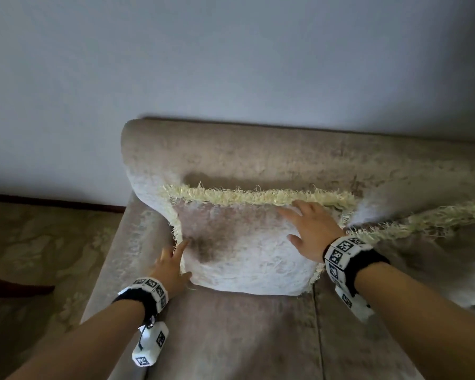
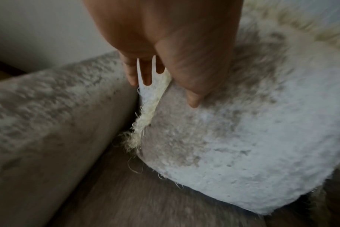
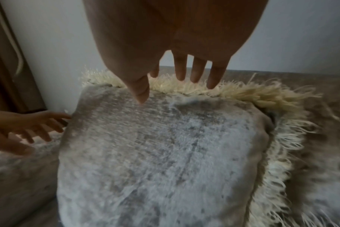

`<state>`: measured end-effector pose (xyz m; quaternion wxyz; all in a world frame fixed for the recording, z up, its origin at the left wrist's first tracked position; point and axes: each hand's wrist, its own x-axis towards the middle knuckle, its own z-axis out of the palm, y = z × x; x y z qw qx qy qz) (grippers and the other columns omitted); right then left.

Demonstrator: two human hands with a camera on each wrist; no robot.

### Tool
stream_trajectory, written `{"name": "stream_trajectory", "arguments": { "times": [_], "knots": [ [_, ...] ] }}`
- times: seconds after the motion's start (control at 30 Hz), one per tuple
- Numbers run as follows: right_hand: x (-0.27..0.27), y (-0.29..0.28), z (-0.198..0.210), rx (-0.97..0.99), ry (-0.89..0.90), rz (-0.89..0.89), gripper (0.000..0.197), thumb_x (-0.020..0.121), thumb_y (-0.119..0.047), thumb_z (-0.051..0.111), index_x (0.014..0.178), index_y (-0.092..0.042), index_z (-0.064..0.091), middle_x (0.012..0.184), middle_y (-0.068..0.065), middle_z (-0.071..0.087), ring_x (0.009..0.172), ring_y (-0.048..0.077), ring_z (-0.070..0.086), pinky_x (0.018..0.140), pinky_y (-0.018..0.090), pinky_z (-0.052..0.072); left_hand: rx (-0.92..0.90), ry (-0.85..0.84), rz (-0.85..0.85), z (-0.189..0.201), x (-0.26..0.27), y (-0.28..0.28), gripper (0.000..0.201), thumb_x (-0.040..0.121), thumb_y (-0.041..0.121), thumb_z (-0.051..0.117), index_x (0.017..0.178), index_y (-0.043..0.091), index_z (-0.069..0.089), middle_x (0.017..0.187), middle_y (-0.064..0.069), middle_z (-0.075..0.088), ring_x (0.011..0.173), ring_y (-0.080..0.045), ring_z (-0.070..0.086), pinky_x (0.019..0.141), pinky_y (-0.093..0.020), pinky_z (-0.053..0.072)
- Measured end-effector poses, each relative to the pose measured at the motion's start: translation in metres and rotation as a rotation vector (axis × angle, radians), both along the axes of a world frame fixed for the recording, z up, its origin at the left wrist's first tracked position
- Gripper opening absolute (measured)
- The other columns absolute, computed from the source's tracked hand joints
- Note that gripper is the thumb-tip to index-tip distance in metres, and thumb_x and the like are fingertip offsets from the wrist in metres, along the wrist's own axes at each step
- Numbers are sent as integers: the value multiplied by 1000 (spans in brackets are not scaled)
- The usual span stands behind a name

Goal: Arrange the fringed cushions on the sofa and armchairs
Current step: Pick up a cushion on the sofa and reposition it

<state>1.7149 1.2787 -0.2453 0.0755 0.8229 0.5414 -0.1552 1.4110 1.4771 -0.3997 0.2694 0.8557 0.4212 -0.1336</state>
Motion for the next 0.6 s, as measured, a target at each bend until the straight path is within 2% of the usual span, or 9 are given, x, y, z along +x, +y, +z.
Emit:
{"name": "stream_trajectory", "arguments": {
  "times": [0.1, 0.2, 0.23, 0.3, 0.33, 0.4, 0.47, 0.53, 0.6],
  "knots": [
    [13, 26, -24, -10, -43, 39, 71, 92, -54, 47, 150, -43, 7, 162, 4, 3, 147, 31, 3, 117, 50, 10, -69, -93, 29, -37, 6, 2, 109, 74, 46, 76, 148, 48, -4, 147, -11, 19, 123, -41, 46, 97, -52, 46],
    [21, 37, -53, -37, -58, 47, 89, 81, -75, 46, 149, -45, -4, 160, 10, 8, 147, 35, 3, 118, 52, -3, -99, -218, 59, -76, 10, 7, 121, 64, 46, 84, 149, 41, -2, 153, -12, 11, 139, -38, 29, 107, -53, 37],
    [23, 37, -64, -24, -89, 56, 93, 77, -79, 45, 148, -44, -5, 157, 13, 14, 146, 37, 9, 117, 54, -1, -105, -246, 72, -86, 12, 9, 126, 60, 49, 86, 150, 40, -2, 153, -12, 11, 140, -37, 28, 109, -53, 35],
    [25, 32, -86, 38, -168, 66, 94, 73, -81, 42, 148, -41, 2, 148, 18, 30, 136, 41, 28, 116, 59, 12, -125, -289, 103, -106, 15, 14, 135, 54, 49, 90, 153, 31, -1, 150, -12, 18, 137, -34, 32, 110, -50, 36],
    [28, 29, -96, 72, -194, 66, 92, 72, -81, 41, 147, -39, 8, 141, 19, 37, 129, 42, 36, 112, 60, 20, -147, -313, 116, -115, 18, 17, 137, 52, 43, 92, 154, 26, 2, 146, -12, 24, 135, -32, 34, 108, -47, 37],
    [33, 28, -111, 135, -231, 78, 88, 74, -79, 42, 146, -34, 19, 127, 21, 47, 113, 41, 48, 101, 58, 35, -183, -384, 122, -134, 23, 22, 133, 49, 33, 94, 152, 28, 9, 139, -9, 34, 130, -27, 38, 105, -42, 41],
    [37, 27, -119, 195, -265, 103, 85, 76, -75, 44, 145, -30, 26, 117, 21, 51, 101, 38, 52, 90, 53, 41, -199, -502, 131, -153, 29, 23, 123, 50, 33, 89, 150, 30, 18, 138, -9, 41, 130, -26, 42, 108, -47, 40],
    [39, 27, -122, 235, -282, 122, 82, 77, -73, 47, 144, -30, 27, 113, 20, 52, 99, 38, 52, 85, 51, 42, -199, -563, 178, -166, 36, 17, 104, 56, 33, 84, 144, 26, 29, 134, -12, 48, 126, -30, 48, 103, -50, 44],
    [40, 26, -123, 248, -292, 134, 80, 79, -70, 53, 143, -30, 27, 112, 19, 52, 98, 37, 52, 84, 50, 43, -127, -545, 151, -173, 45, 10, 86, 63, 25, 77, 138, 11, 38, 126, -16, 53, 118, -34, 54, 99, -47, 47]
  ]
}}
